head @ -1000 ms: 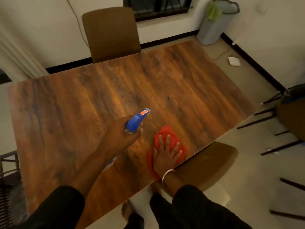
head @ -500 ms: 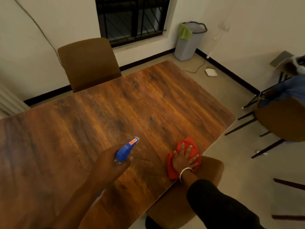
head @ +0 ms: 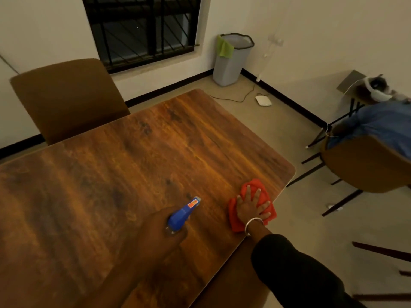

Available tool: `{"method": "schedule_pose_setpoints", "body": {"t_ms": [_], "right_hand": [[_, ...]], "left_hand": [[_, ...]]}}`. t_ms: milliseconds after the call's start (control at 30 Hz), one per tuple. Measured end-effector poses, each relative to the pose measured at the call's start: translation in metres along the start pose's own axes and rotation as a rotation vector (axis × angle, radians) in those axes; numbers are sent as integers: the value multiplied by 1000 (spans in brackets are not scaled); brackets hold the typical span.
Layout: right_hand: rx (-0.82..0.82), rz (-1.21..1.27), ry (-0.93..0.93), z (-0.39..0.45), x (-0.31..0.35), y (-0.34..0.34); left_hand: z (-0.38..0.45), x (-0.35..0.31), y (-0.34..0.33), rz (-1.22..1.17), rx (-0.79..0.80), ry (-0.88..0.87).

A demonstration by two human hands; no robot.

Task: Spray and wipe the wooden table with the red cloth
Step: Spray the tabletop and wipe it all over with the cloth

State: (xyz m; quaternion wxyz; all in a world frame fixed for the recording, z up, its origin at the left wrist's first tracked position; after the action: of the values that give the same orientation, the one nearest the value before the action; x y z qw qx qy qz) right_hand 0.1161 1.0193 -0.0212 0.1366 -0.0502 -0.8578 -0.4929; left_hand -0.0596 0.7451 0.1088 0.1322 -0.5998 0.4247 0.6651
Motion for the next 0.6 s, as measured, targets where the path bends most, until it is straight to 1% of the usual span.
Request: {"method": "schedule_pose_setpoints", "body": {"t_ms": [100,300,433,600], "right_hand": [[-11,22,-3,39,-6,21],[-101,52,-36,126,-25,69],[-163,87,-52,184,-36,101],[-225,27,-37,231,-33,125]], "left_hand": [[39,-27,-45,-63,104,-48],[123,-81,-117,-58,157,-170],[160,-92,-141,-48,144,-174],[188,-84,-152,27,93,-159]]}}
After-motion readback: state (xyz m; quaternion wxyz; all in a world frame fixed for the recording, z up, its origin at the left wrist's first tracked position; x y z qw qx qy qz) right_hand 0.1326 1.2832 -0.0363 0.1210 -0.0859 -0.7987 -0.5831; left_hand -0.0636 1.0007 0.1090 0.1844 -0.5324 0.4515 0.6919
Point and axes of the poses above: each hand's wrist, its own z-axis towards the middle knuckle, its own y-axis out of the back of the hand, x = y × z, the point moved 9 cm from there along z, towards the middle knuckle, and after that the axes turned 3 degrees about -x, right-handed, at the moved point
